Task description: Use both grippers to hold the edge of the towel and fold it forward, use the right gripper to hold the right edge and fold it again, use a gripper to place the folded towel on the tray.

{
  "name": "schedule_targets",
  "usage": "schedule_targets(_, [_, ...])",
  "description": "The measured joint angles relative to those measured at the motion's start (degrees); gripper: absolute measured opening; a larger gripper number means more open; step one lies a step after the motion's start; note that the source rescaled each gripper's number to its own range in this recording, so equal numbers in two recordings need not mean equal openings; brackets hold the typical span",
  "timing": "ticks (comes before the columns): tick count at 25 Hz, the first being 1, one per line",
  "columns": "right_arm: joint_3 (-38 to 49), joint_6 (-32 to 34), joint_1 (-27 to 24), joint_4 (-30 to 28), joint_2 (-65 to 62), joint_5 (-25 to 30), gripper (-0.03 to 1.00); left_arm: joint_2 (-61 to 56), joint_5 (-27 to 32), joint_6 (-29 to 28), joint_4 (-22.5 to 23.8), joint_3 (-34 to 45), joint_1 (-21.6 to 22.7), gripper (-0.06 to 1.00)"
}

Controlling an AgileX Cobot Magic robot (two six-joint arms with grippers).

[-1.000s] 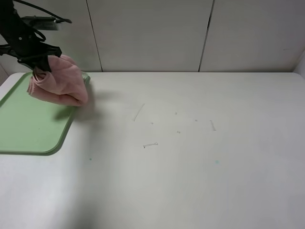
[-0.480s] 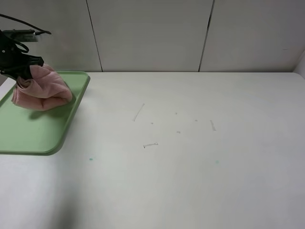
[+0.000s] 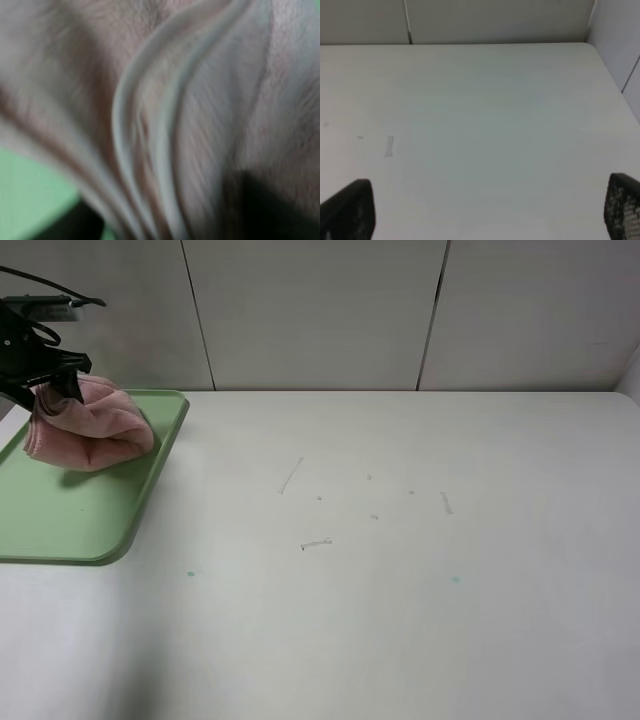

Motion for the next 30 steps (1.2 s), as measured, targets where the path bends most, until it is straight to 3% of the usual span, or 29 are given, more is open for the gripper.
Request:
schedule_targets(2, [0.0,0.0,0.0,0.0,0.0,0.0,1.0,-0.82,0.06,-0.07,0.0,-0.5,0.0,0.92])
schedule_targets(6, [0.0,0.0,0.0,0.0,0.0,0.0,1.0,-2.4,0.06,-0.13,0.0,-0.95,0.0,0.98])
schedule_targets(15, [0.0,0.0,0.0,0.0,0.0,0.0,1.0,-5.27,2.95,-0.23,0.0,-1.3,0.0,1.0])
schedule_targets(30, [0.0,0.0,0.0,0.0,0.0,-0.06,1.0,-18.22,18.33,-4.89,3.06,-1.6,-2.04,0.99])
